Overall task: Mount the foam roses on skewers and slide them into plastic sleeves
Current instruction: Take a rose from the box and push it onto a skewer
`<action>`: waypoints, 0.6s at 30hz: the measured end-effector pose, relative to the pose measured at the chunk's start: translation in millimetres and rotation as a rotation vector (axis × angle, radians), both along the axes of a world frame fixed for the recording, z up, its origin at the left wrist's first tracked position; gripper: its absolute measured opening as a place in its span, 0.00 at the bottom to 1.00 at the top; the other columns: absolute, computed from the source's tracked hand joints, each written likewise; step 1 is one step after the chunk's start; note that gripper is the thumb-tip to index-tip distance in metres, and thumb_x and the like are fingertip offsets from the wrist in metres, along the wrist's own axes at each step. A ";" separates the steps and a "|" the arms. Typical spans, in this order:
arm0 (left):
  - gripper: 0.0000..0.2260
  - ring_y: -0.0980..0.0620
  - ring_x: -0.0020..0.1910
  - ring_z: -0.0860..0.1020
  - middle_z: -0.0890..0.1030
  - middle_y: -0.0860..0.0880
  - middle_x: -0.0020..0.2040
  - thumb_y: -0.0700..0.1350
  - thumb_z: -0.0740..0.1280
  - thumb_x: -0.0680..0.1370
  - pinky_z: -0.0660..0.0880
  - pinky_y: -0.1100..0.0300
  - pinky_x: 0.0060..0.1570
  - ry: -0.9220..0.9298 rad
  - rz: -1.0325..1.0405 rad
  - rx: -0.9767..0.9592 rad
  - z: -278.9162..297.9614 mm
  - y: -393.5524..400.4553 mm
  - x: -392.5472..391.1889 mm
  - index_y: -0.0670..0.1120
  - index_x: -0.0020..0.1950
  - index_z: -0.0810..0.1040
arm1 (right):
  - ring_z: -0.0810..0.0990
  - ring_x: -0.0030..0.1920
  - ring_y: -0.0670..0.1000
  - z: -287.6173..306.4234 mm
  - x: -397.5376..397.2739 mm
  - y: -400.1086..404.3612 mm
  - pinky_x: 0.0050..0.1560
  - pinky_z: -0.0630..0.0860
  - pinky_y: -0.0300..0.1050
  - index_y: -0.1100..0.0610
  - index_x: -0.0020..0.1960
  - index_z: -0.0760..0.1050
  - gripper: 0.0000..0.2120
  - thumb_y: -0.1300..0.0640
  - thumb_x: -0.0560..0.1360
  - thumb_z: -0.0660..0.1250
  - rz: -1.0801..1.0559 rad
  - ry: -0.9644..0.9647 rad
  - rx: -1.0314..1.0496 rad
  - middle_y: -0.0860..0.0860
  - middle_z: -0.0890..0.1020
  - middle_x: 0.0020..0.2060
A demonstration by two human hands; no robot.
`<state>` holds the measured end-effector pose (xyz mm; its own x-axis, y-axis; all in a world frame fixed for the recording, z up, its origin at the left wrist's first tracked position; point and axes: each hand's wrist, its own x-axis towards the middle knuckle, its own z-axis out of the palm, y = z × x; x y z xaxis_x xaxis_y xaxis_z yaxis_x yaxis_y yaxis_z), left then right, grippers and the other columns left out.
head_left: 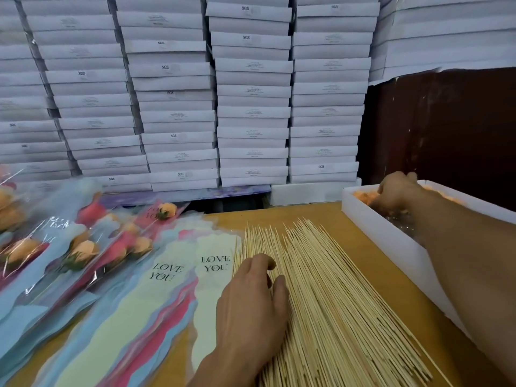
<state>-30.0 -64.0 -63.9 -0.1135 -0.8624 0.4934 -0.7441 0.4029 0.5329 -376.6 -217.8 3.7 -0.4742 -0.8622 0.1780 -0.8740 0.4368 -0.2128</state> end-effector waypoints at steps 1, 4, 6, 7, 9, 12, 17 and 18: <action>0.07 0.58 0.46 0.74 0.75 0.58 0.52 0.55 0.61 0.81 0.70 0.59 0.44 0.006 0.000 -0.002 0.4 -0.1 -0.6 0.57 0.58 0.71 | 0.66 0.61 0.60 4.1 -0.8 2.2 0.55 0.74 0.54 0.60 0.58 0.79 0.22 0.48 0.70 0.76 0.006 -0.013 -0.005 0.58 0.73 0.54; 0.07 0.58 0.42 0.72 0.75 0.58 0.50 0.54 0.62 0.81 0.68 0.59 0.43 0.026 -0.011 -0.020 1.3 0.0 -2.0 0.56 0.57 0.71 | 0.74 0.50 0.57 19.9 2.0 13.1 0.39 0.75 0.50 0.61 0.51 0.80 0.17 0.51 0.69 0.76 0.017 -0.099 -0.068 0.60 0.78 0.52; 0.07 0.58 0.41 0.73 0.75 0.57 0.49 0.54 0.63 0.81 0.69 0.58 0.43 0.043 -0.019 -0.030 1.4 -1.0 -2.0 0.55 0.57 0.72 | 0.79 0.42 0.56 33.6 11.7 22.7 0.41 0.80 0.52 0.61 0.47 0.80 0.13 0.54 0.69 0.75 0.063 -0.154 -0.175 0.58 0.82 0.44; 0.08 0.58 0.41 0.73 0.76 0.57 0.48 0.54 0.64 0.80 0.70 0.58 0.43 0.052 -0.020 -0.033 1.4 -1.7 -1.6 0.54 0.57 0.73 | 0.79 0.39 0.54 39.9 20.3 28.4 0.39 0.79 0.50 0.61 0.45 0.80 0.11 0.55 0.68 0.75 0.089 -0.186 -0.232 0.56 0.82 0.41; 0.08 0.58 0.41 0.73 0.76 0.57 0.48 0.53 0.65 0.80 0.71 0.59 0.43 0.080 -0.029 -0.041 1.2 -4.1 -0.8 0.53 0.57 0.75 | 0.76 0.35 0.52 49.8 46.7 43.7 0.33 0.72 0.45 0.60 0.43 0.78 0.12 0.54 0.67 0.75 0.162 -0.271 -0.318 0.53 0.80 0.37; 0.11 0.59 0.41 0.74 0.76 0.57 0.47 0.53 0.68 0.79 0.73 0.60 0.44 0.137 -0.053 -0.058 2.2 -7.0 0.4 0.51 0.59 0.77 | 0.79 0.39 0.52 50.3 99.2 72.3 0.33 0.73 0.46 0.55 0.45 0.77 0.11 0.51 0.67 0.74 0.299 -0.430 -0.355 0.52 0.81 0.41; 0.21 0.58 0.45 0.77 0.79 0.55 0.49 0.53 0.73 0.76 0.76 0.56 0.51 0.223 -0.129 -0.036 4.1 -5.7 -0.5 0.49 0.67 0.77 | 0.82 0.41 0.50 29.4 173.5 129.1 0.40 0.80 0.49 0.49 0.46 0.76 0.11 0.47 0.68 0.74 0.448 -0.491 -0.308 0.48 0.82 0.42; 0.23 0.57 0.46 0.77 0.79 0.54 0.49 0.53 0.74 0.75 0.76 0.56 0.51 0.245 -0.144 -0.034 4.6 -5.2 -0.7 0.48 0.68 0.76 | 0.82 0.41 0.49 24.8 183.9 137.5 0.41 0.80 0.49 0.49 0.46 0.76 0.11 0.47 0.67 0.74 0.468 -0.491 -0.300 0.47 0.83 0.41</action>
